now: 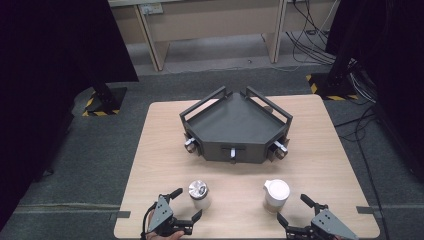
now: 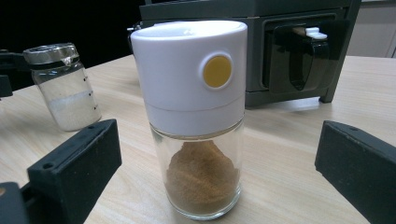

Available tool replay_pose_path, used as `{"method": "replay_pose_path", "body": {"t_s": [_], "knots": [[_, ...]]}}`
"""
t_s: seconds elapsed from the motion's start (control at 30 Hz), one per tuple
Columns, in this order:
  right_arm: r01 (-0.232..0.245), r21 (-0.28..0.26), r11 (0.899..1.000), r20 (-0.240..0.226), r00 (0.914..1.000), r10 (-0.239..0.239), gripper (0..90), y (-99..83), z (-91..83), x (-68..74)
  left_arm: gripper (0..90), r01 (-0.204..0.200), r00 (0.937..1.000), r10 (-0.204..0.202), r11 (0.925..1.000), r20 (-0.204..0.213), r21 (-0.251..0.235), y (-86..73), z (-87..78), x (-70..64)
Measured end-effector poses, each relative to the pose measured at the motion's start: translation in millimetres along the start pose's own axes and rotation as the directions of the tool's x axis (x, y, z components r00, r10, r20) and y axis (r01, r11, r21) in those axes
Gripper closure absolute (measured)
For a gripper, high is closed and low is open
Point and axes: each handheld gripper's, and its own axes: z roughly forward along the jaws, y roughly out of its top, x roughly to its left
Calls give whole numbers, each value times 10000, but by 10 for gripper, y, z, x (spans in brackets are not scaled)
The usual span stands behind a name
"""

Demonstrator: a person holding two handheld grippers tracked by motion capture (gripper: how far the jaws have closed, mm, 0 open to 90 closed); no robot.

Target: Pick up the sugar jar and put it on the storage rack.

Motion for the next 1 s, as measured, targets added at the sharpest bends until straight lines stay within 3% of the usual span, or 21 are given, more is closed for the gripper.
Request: {"method": "replay_pose_path", "body": {"t_s": [1.0], "knots": [[-8,13,10000,-79,10000,8,6,-2,9,-8,18,125,9999,-125,9999,7,-6,-10,3,10]]}}
